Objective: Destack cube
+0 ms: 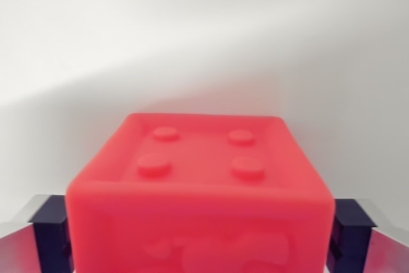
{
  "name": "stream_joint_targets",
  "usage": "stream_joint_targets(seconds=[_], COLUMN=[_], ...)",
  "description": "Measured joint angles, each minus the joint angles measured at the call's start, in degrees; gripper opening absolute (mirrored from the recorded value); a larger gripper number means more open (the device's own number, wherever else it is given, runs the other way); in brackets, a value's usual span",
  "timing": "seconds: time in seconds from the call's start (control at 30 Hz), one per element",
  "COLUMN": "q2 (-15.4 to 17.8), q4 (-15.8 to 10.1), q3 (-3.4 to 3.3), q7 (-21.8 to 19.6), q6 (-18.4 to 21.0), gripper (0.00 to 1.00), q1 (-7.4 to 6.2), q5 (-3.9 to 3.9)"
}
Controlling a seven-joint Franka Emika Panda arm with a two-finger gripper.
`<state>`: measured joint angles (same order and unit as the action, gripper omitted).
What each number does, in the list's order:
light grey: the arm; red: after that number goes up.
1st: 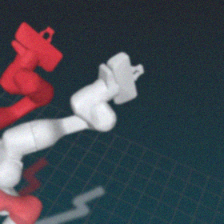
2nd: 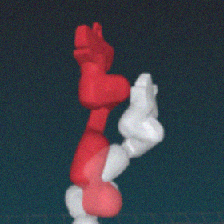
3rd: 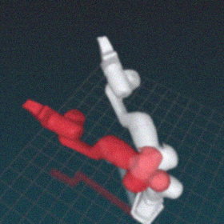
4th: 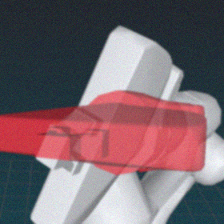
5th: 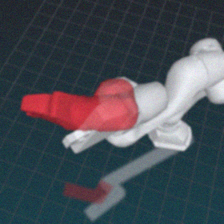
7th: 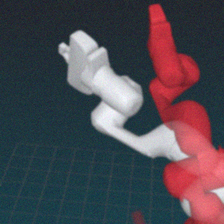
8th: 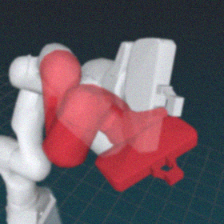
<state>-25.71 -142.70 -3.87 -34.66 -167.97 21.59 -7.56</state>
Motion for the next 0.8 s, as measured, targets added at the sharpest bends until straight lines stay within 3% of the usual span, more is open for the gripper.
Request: stream_joint_targets(seconds=[0.8], q2=[0.57], q4=[-0.11], q3=[-0.13], q7=[-0.02], q6=[0.37], gripper=[1.0], q1=[-0.11], q5=[0.01])
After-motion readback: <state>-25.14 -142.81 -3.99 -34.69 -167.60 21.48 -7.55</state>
